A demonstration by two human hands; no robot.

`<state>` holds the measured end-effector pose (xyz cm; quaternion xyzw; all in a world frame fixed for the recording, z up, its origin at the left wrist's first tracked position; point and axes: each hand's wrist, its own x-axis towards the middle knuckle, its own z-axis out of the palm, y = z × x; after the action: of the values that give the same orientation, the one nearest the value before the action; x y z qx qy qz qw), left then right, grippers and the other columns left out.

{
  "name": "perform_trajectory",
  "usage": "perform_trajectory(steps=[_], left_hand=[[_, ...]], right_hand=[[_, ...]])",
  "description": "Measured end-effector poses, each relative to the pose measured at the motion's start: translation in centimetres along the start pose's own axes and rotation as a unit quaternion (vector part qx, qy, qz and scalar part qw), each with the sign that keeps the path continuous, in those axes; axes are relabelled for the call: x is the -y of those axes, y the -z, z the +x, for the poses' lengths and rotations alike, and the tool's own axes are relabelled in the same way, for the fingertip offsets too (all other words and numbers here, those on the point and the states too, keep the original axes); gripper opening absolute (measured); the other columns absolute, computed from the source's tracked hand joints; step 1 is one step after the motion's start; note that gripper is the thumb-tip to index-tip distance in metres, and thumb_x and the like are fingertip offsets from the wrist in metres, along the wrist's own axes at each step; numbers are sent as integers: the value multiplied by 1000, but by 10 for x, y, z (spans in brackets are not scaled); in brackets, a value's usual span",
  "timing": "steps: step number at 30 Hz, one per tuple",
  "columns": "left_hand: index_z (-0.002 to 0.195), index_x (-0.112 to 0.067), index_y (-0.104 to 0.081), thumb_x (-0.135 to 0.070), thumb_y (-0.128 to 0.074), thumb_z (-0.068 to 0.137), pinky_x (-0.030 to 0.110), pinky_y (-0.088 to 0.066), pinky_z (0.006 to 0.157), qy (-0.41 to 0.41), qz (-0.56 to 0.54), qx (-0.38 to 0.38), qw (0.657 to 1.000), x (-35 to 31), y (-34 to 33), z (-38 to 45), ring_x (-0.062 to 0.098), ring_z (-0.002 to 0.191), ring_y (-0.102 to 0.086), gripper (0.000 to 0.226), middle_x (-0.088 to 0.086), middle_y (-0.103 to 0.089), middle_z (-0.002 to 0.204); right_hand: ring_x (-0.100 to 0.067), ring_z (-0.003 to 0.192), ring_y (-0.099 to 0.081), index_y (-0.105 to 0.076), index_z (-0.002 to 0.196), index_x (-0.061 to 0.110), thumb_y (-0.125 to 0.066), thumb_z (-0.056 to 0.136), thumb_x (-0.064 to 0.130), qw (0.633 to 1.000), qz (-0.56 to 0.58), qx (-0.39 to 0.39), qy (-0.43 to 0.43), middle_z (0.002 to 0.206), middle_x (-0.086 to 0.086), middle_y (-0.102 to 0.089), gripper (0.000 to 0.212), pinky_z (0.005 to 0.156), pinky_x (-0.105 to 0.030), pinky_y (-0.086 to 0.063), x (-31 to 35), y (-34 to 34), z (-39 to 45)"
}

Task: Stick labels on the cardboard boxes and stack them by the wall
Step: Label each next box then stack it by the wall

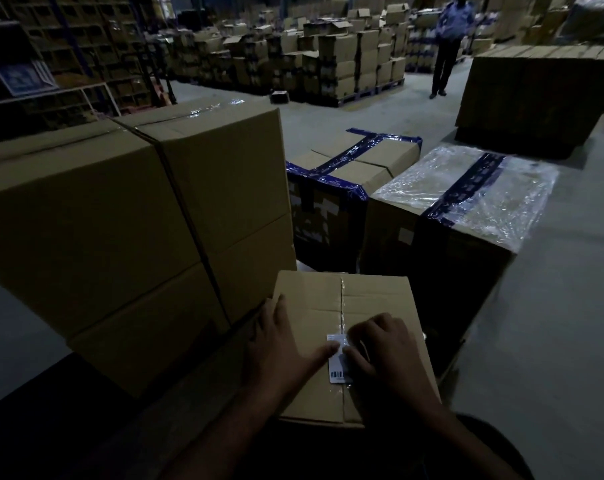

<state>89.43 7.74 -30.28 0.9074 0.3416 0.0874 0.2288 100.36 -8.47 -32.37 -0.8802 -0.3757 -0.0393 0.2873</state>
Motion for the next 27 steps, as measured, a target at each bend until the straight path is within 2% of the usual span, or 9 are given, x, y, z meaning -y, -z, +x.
perform_trajectory(steps=[2,7,9,11,16,19,21,23,27], left_hand=[[155,-31,3,-96,-46,57,45,-31,113,-3,-8,-2,1000,0,-2,0,23,146,-21,128,-3,-4,164],[155,-30,-4,-95,-49,57,43,-33,110,-2,-21,-2,1000,1,-1,3,21,145,-22,126,-5,-6,162],[155,-30,-6,-94,-50,58,43,-34,110,-1,-20,-1,1000,1,-1,3,21,145,-22,124,-5,-6,162],[155,-29,-7,-93,-52,60,43,-33,109,1,-20,5,1000,1,-1,3,21,145,-21,123,-5,-5,162],[154,-30,-13,-93,-54,57,43,-35,109,4,-41,-2,999,5,-2,6,19,145,-22,122,-7,-8,161],[154,-32,-17,-90,-60,56,44,-35,112,10,-76,9,997,10,-3,11,19,145,-24,122,-8,-12,162],[155,-34,-18,-82,-68,60,44,-35,113,14,-114,19,993,14,-2,12,18,144,-27,117,-8,-17,162],[155,-32,-22,-64,-77,68,38,-35,112,12,-148,18,989,18,-3,15,17,142,-32,107,-6,-23,161],[155,-28,-26,-41,-78,80,32,-33,112,36,-198,-4,980,21,-6,10,17,140,-35,92,-2,-30,158]], right_hand=[[-4,87,-30,-59,94,35,-45,75,58,1000,-14,-9,-2,93,17,-36,33,72,-28,-26,1,-2,-2],[-9,87,-35,-57,88,32,-40,73,57,1000,-15,0,-5,90,14,-37,34,71,-30,-26,2,-2,9],[-8,87,-34,-57,91,31,-45,75,55,1000,-6,5,-8,90,14,-38,32,72,-30,-28,0,-3,7],[-9,91,-37,-60,96,31,-58,79,47,1000,-8,3,-12,92,13,-39,24,75,-29,-29,-3,-4,7],[-14,93,-46,-64,83,25,-73,78,30,997,60,2,-45,86,19,-42,11,75,-27,-31,0,7,12],[-20,99,-50,-66,90,30,-72,75,33,995,-30,-47,-86,98,9,-54,17,78,-32,-30,-3,11,-9],[-20,104,-51,-62,97,37,-60,73,45,989,-96,-70,-92,108,8,-58,26,85,-41,-36,3,6,-33],[-21,107,-51,-62,103,36,-47,72,51,986,-113,-88,-82,114,6,-60,37,90,-48,-37,12,-1,-49],[-18,109,-54,-64,101,37,-43,79,51,989,-96,-84,-77,115,9,-60,33,96,-49,-35,12,2,-39]])
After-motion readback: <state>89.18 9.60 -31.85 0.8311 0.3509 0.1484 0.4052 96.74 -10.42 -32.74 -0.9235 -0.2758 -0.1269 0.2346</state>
